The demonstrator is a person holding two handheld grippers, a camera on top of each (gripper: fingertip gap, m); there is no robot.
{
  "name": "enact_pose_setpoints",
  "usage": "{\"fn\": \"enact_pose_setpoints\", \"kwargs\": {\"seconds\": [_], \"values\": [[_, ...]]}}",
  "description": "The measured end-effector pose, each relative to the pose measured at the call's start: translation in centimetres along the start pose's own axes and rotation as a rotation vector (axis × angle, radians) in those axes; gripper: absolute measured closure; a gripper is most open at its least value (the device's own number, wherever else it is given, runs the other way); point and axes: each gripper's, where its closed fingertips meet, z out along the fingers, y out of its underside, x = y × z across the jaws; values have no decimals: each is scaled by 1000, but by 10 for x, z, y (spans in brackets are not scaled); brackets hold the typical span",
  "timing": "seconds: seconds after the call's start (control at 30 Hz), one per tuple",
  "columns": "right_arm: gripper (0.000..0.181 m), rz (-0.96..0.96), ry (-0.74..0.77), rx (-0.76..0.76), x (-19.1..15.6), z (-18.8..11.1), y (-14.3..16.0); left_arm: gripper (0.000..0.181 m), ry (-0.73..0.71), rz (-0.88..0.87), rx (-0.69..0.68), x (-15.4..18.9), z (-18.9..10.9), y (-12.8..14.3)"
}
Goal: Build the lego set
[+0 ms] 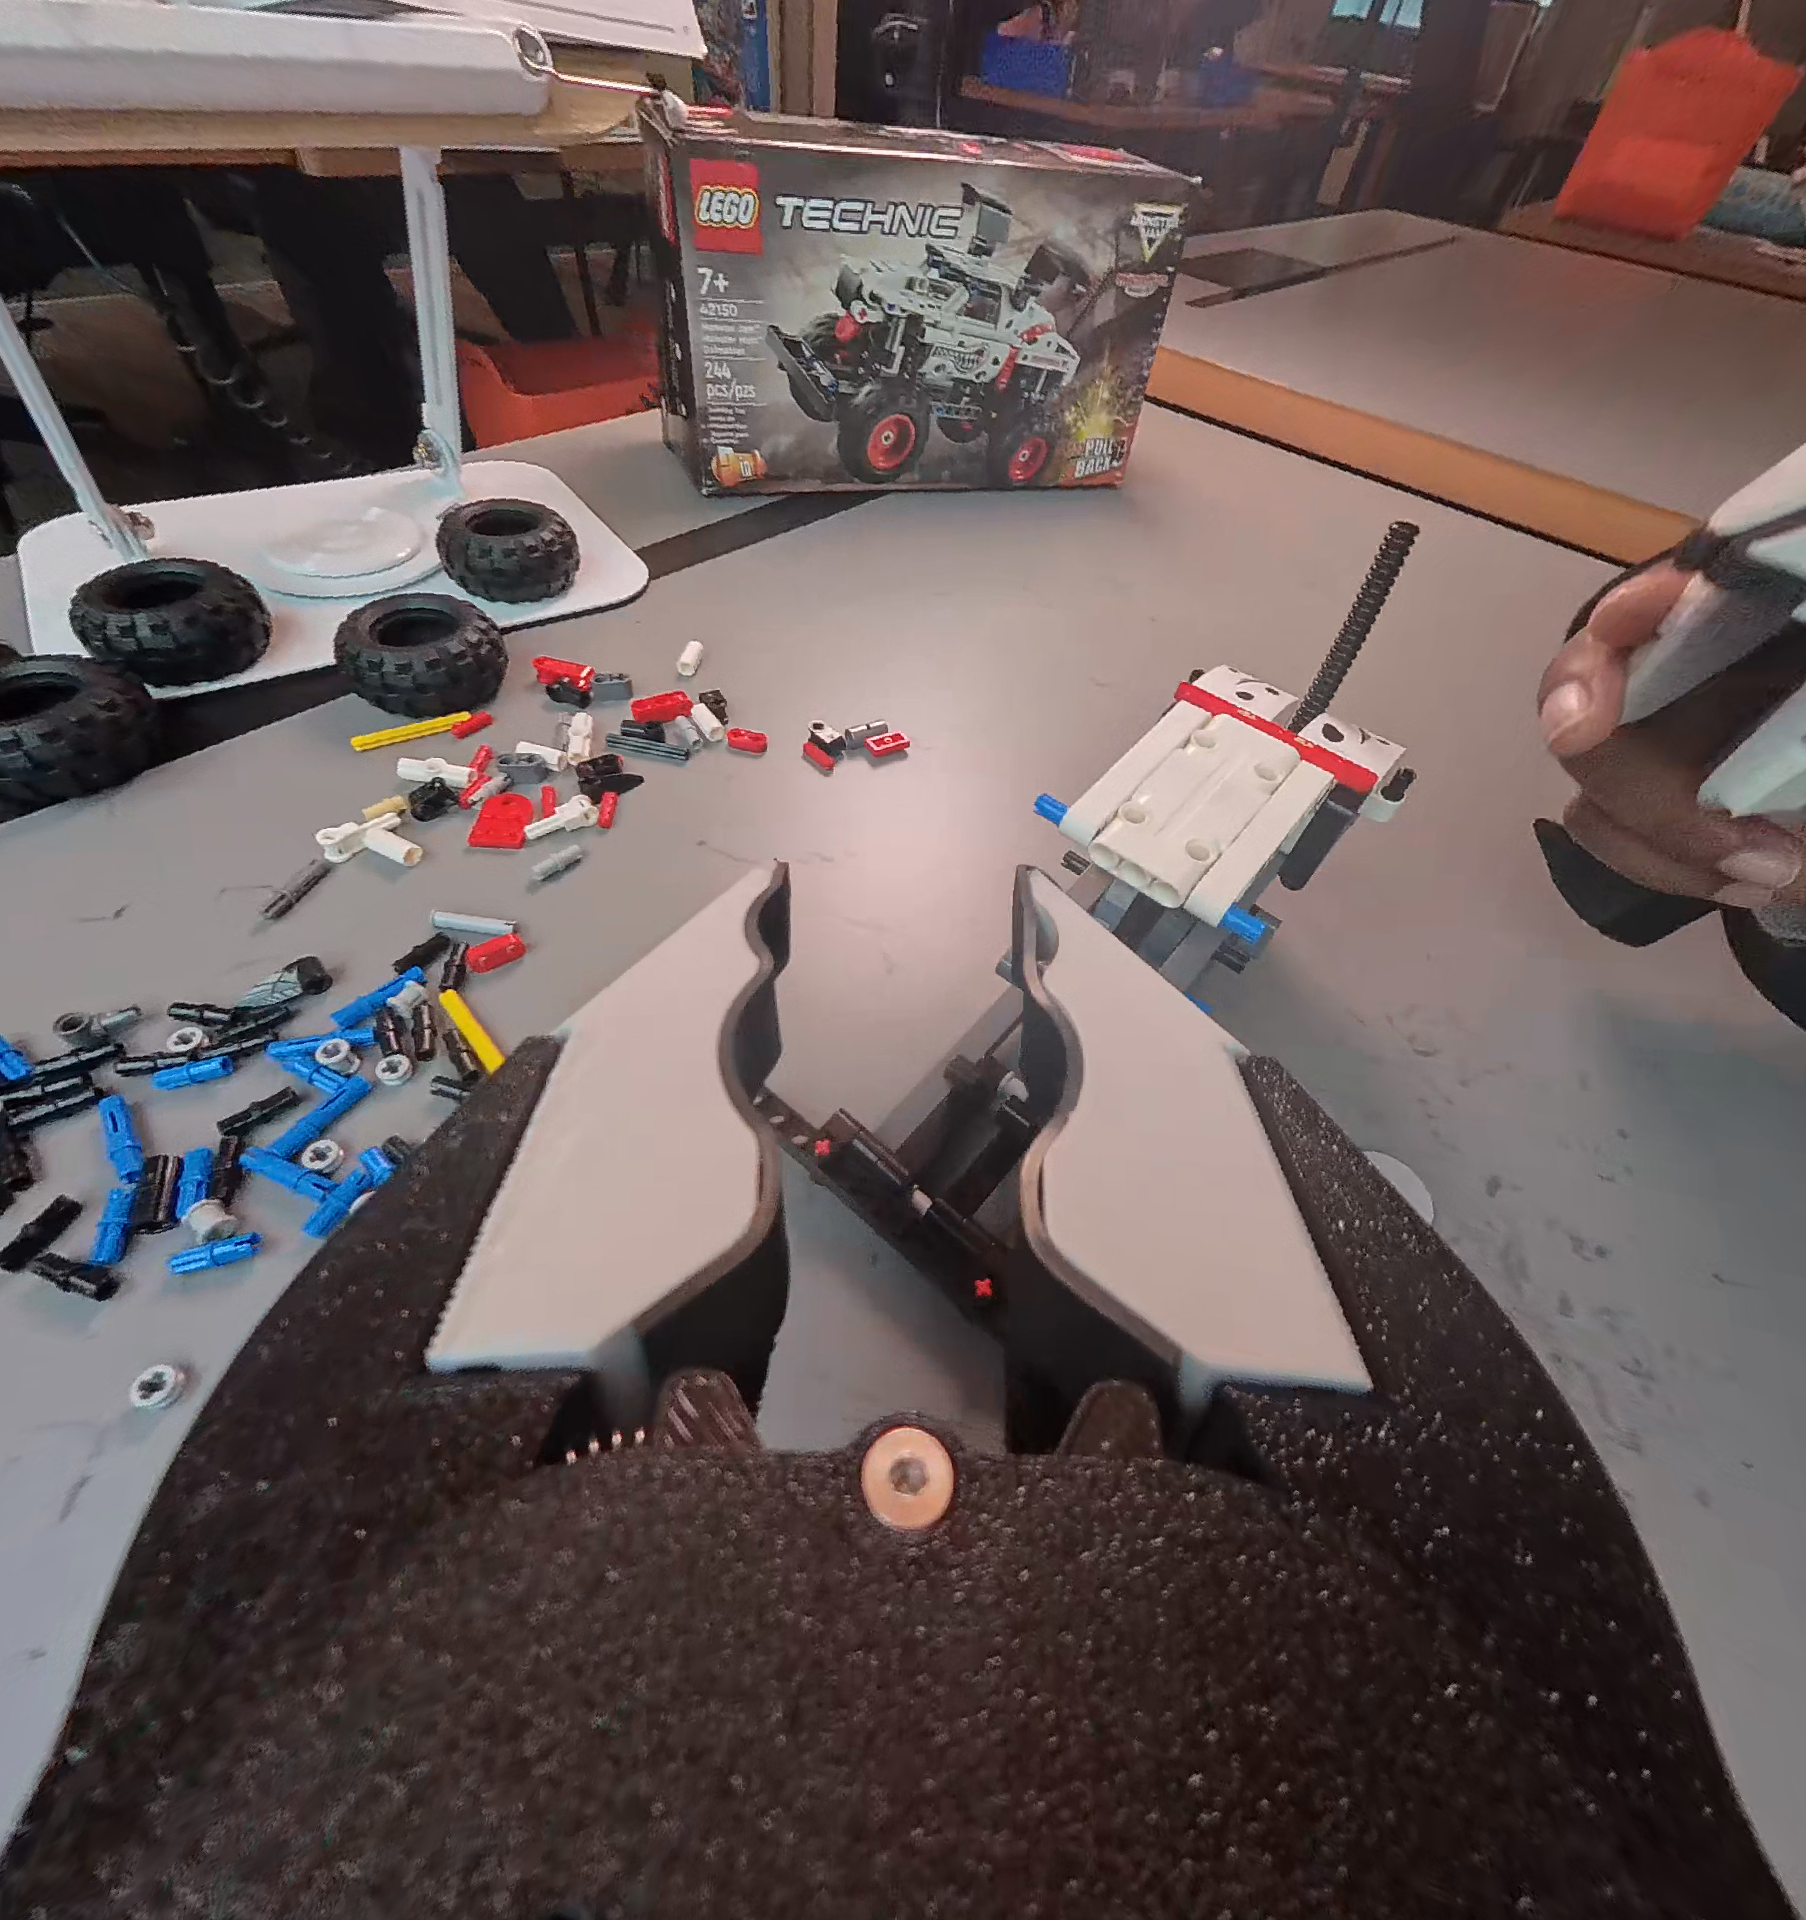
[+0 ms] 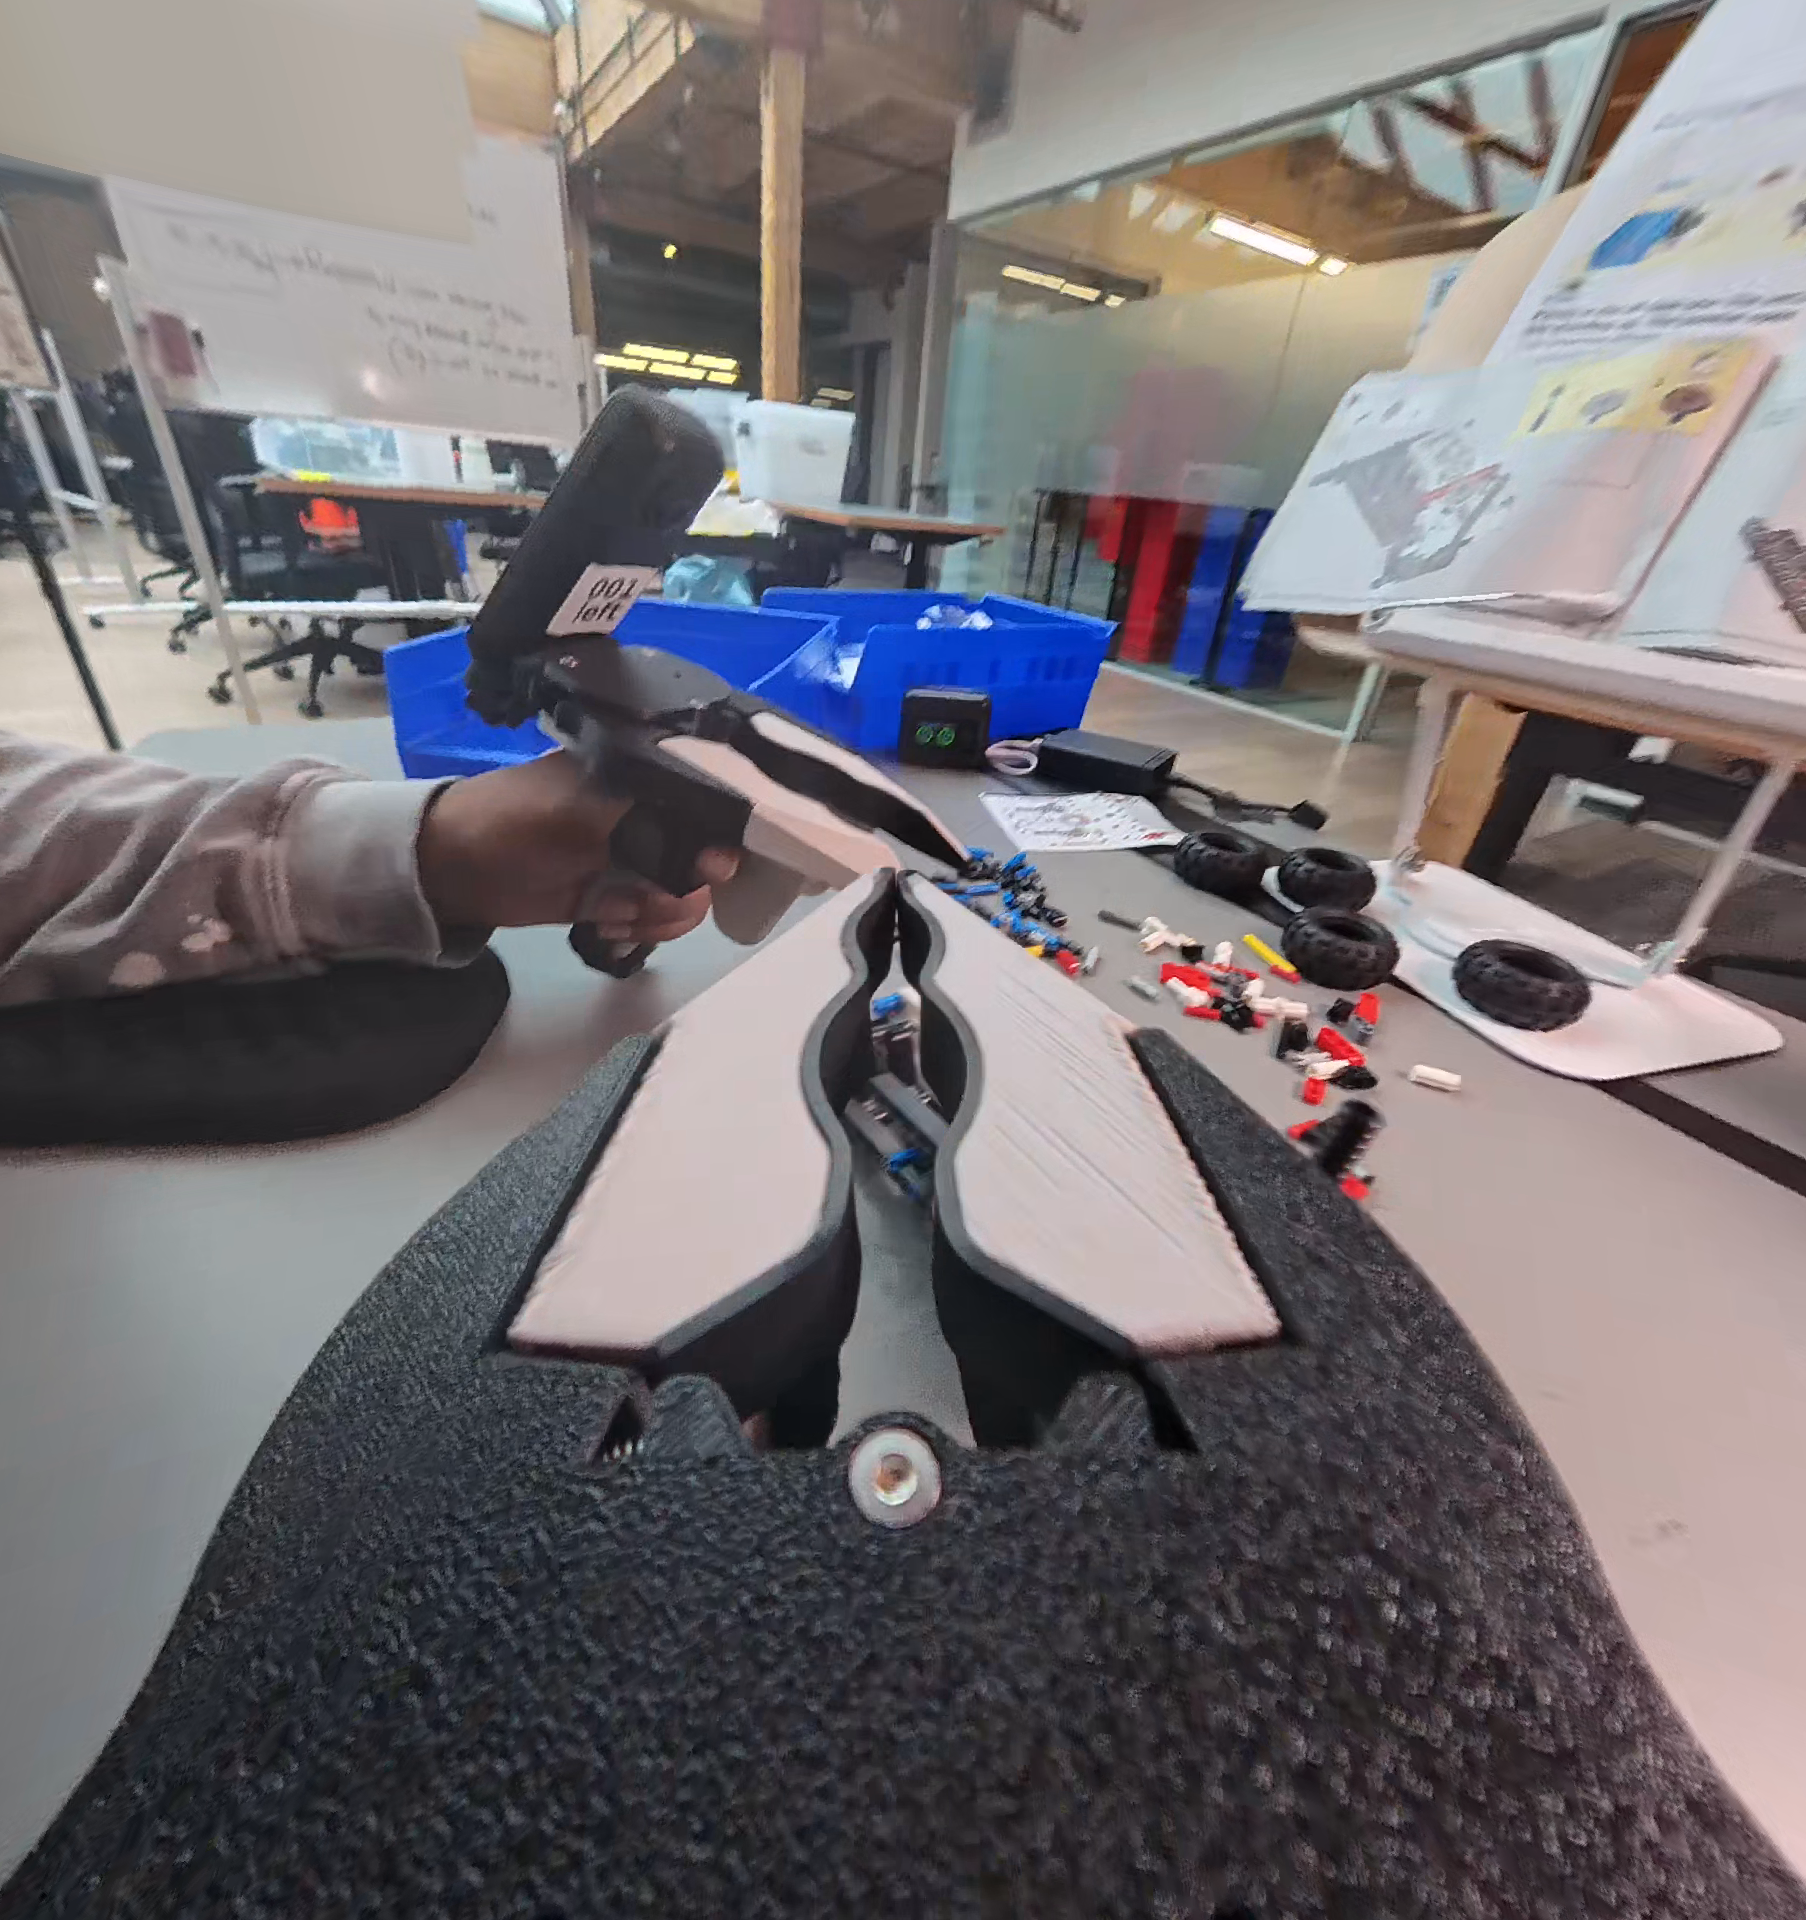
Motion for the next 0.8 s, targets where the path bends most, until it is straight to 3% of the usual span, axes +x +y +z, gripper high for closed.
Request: {"fn": "enact_pose_setpoints", "kwargs": {"seconds": [0.07,0.2,0.3,0.43,0.57,0.67,0.8], "values": [[171,-26,91,89,18,-10,-18,140,-19,-1,15,-4,-2,-2],[121,-100,234,118,57,-31,-35,140,-50,7,13,-11,-3,-2],[90,-88,232,-44,76,-32,-7,140,-76,-5,15,-19,-4,-2],[69,-27,148,-329,77,-25,61,140,-141,-44,18,-39,-10,-2],[72,-21,89,-464,69,-10,91,140,-252,-114,-28,-71,-19,8],[104,-54,51,-531,63,-6,102,139,-340,-140,-139,-93,-26,29],[104,-63,110,-539,76,-15,102,139,-381,-130,-273,-105,-30,55]]}}
